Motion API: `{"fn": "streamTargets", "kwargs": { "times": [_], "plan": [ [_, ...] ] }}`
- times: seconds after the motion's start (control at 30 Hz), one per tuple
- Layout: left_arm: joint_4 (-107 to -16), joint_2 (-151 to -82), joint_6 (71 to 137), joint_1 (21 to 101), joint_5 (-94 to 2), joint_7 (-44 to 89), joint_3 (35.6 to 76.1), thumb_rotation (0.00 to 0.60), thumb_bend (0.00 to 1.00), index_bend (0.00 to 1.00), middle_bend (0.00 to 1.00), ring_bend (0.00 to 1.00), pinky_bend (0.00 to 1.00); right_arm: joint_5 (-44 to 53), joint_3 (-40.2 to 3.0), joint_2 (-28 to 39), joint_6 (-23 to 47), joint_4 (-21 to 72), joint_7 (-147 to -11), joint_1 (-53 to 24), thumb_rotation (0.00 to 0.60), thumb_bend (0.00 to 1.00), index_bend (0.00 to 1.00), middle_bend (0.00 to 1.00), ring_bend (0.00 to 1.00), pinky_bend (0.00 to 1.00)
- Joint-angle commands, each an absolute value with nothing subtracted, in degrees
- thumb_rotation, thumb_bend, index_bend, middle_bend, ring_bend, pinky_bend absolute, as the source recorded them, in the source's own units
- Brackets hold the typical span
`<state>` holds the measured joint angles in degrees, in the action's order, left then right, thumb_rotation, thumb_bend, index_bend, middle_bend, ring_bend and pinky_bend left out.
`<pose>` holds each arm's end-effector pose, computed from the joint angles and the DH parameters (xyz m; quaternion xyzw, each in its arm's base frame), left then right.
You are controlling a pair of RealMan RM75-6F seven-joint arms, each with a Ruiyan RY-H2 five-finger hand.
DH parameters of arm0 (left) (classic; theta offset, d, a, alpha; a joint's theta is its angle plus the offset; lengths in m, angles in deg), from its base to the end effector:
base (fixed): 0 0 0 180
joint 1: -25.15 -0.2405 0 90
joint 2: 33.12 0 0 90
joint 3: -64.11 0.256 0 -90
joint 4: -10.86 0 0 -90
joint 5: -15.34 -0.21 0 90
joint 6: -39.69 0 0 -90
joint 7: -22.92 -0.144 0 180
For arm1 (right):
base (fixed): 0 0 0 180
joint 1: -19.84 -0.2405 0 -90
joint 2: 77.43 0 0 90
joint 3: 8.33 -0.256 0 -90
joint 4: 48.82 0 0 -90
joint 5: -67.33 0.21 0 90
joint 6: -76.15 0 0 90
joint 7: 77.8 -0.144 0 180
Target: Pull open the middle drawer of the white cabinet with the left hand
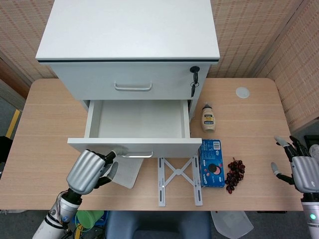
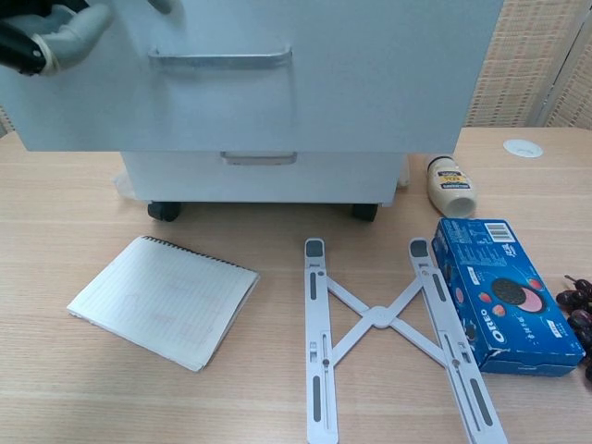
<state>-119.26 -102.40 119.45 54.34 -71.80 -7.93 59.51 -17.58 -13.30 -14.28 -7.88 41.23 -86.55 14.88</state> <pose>-0.0668 0.2159 0.1177 -0.6826 -0.2983 -0.5475 0.3812 -0.3200 -0.1900 0.1728 0.5634 -0.4132 0.4230 0.5771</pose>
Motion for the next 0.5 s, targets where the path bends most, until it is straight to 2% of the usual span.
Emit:
{"fn": "streamTargets", "kwargs": {
  "times": [0.03, 0.23, 0.4, 0.5],
  "plan": [
    [-118.36, -102.21, 121.43, 52.70, -74.30, -6.43, 59.44, 0.600, 0.58, 0.41, 0.90, 0.93, 1.00, -17.50, -13.31, -14.24, -7.80, 41.14, -86.61, 14.84, 0.600, 0.33, 0.14, 0.24, 0.13, 0.16],
    [-116.20, -101.29, 124.51, 49.69, -77.66, -5.18, 60.27, 0.600, 0.58, 0.62, 0.90, 0.92, 1.00, -17.24, -13.36, -14.17, -7.62, 40.87, -86.74, 14.82, 0.600, 0.33, 0.14, 0.24, 0.13, 0.16],
    [-113.75, -100.10, 126.97, 47.02, -78.57, -3.40, 60.65, 0.600, 0.58, 0.72, 0.90, 0.92, 1.00, -17.11, -13.39, -14.03, -7.18, 40.75, -86.73, 14.60, 0.600, 0.33, 0.14, 0.24, 0.13, 0.16],
    [-111.56, -99.35, 128.33, 45.44, -78.81, -2.03, 60.89, 0.600, 0.58, 0.74, 0.91, 0.92, 1.00, -17.06, -13.44, -14.03, -7.09, 40.78, -86.65, 14.51, 0.600, 0.33, 0.14, 0.24, 0.13, 0.16]
  ]
}}
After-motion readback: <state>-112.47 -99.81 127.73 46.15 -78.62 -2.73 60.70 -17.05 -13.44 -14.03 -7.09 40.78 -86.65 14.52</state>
